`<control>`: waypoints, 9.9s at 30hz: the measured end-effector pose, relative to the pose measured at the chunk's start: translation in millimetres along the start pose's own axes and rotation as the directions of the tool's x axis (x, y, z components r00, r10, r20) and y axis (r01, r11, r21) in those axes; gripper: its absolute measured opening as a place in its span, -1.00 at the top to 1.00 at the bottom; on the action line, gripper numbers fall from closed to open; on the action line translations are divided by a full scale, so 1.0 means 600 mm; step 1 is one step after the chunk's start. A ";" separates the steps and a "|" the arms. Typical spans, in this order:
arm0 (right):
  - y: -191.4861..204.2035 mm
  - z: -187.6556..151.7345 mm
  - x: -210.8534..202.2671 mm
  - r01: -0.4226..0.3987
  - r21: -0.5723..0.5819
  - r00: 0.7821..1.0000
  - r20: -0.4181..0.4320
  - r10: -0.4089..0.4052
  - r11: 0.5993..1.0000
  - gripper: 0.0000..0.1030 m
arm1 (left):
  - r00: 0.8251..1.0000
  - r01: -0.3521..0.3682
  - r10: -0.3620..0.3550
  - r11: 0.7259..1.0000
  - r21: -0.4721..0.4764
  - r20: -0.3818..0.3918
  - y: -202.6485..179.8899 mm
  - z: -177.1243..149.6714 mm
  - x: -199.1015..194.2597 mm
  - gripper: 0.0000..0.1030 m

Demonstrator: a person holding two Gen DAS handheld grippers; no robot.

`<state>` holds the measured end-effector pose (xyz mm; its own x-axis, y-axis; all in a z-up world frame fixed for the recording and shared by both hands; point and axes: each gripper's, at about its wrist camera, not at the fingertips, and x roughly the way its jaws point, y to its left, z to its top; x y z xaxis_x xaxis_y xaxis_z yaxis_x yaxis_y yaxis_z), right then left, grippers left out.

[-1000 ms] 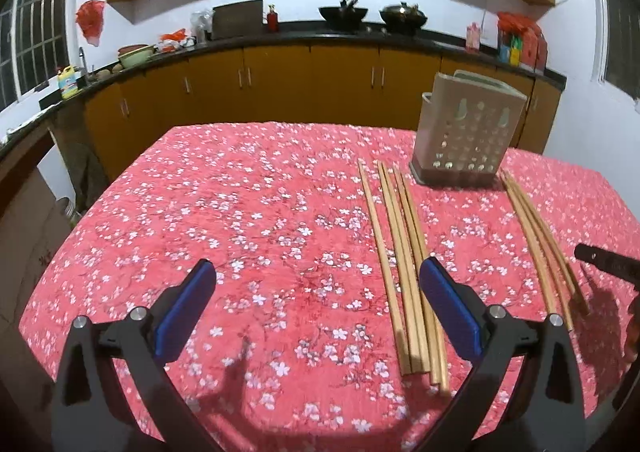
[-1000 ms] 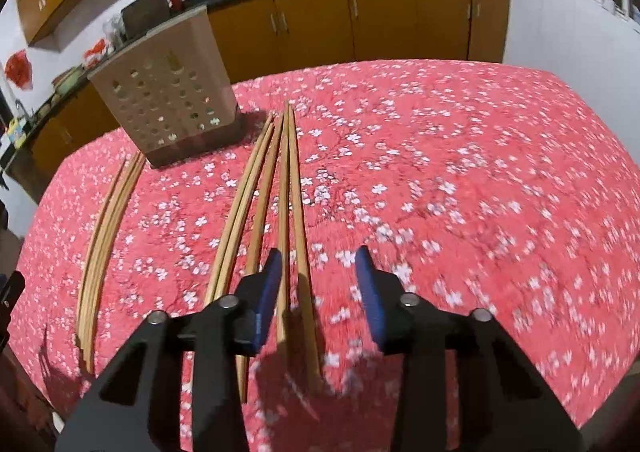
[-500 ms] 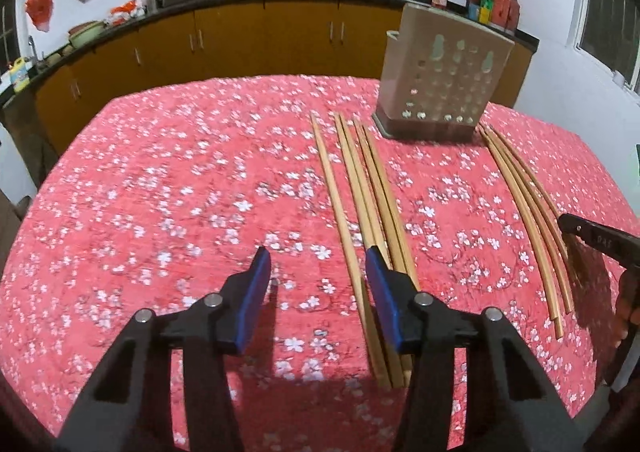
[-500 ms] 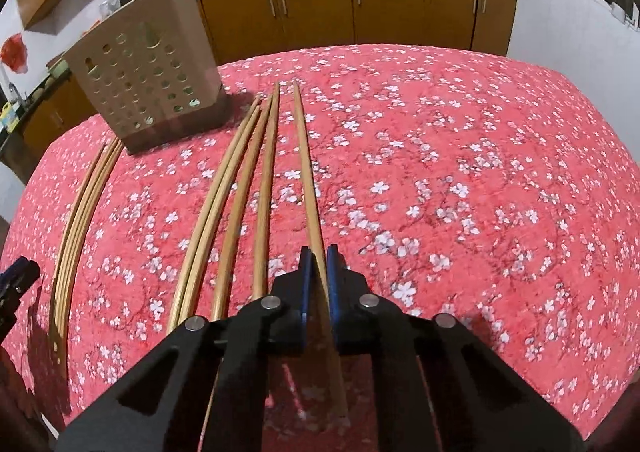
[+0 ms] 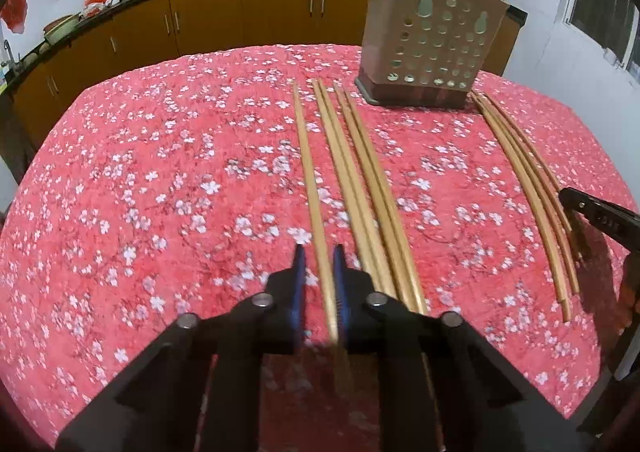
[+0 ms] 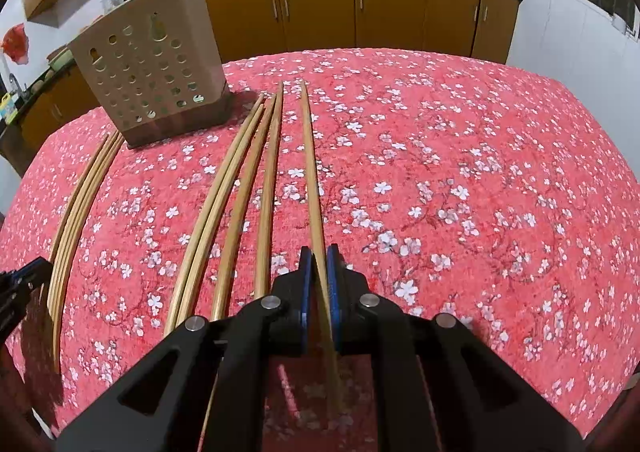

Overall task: Organize utensils
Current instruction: 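Lower the left tool onto one chopstick and close it while the right tool grasps another, then lift the held chopsticks with both tools and carry them over the beige holder, then open both tools to drop the chopsticks into the beige holder, then return both tools to the table and close each on another chopstick, then lift the held chopsticks upright with both tools, then carry both held chopsticks over the opening of the beige holder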

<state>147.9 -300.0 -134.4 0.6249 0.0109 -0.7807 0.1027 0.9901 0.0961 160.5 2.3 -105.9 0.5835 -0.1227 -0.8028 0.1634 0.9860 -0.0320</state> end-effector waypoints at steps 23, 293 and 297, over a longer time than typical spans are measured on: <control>-0.028 0.051 0.039 0.012 0.012 0.998 0.056 -0.013 1.000 0.85 | 0.999 -0.027 0.029 0.998 -0.048 0.040 0.076 0.060 0.037 0.82; 0.052 0.209 -0.369 -0.258 -0.118 0.641 0.722 0.261 0.959 0.86 | 0.772 0.180 -0.196 0.980 0.088 0.605 -0.049 0.230 -0.351 0.85; 0.079 0.221 -0.345 -0.236 -0.135 0.638 0.725 0.258 0.962 0.86 | 0.759 0.175 -0.165 0.983 0.047 0.629 -0.053 0.260 -0.334 0.85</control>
<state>125.9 -274.0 113.5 0.9867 0.1607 -0.0255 -0.1528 0.9691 0.1935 162.5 -22.3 149.0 0.9166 -0.3272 -0.2297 0.3004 0.9428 -0.1444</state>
